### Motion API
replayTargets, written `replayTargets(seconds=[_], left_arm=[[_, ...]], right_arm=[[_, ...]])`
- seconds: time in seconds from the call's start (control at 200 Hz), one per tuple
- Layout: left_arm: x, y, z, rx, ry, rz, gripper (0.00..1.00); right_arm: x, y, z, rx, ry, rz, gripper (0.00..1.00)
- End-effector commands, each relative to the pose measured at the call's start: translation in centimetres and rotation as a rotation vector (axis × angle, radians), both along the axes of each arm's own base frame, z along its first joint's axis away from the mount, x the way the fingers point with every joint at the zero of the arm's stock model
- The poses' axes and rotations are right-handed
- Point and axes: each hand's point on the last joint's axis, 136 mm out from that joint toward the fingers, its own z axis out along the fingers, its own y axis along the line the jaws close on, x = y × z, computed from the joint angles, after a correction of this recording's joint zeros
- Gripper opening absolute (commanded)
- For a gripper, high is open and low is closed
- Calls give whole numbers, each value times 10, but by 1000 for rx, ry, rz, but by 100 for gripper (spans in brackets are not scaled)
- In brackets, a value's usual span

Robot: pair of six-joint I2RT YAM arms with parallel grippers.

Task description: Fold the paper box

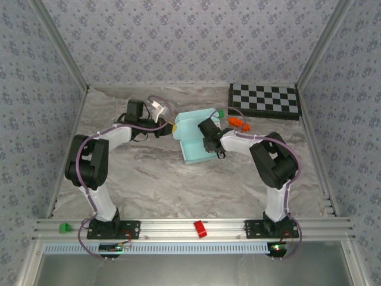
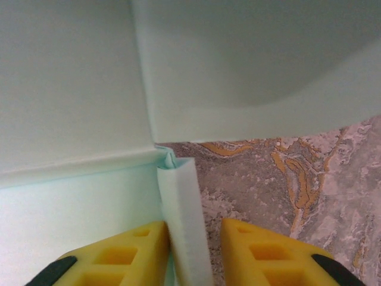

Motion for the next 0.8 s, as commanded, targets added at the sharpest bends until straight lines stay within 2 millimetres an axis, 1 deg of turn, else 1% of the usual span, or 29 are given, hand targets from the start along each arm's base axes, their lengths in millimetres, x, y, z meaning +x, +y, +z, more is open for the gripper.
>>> replayTargets(seconds=[0.0,0.06,0.195,0.265,0.51,0.645,0.71,0.795], left_arm=[[3,-3,10,-31,-15,-37,13],[3,-3,8,-28,-14,-35,16],[4,-1,6,-14,-24,-18,28],[4,0,6,-9,-32,-13,31],[6,6,6,22,-63,36,47],[5,10,13,26,-103,65,57],[3,12,17,28,-123,77,61],[3,15,23,33,-135,92,63]], right_arm=[[-25,-9,-22,-10,109,-10,34],[-25,-9,-20,-5,106,-12,35],[-25,-8,-16,8,99,-14,38],[-26,-7,-14,14,99,-14,40],[-29,2,-7,74,95,-3,47],[-32,8,-2,120,88,8,49],[-33,11,1,144,87,17,50],[-34,13,5,160,77,20,51]])
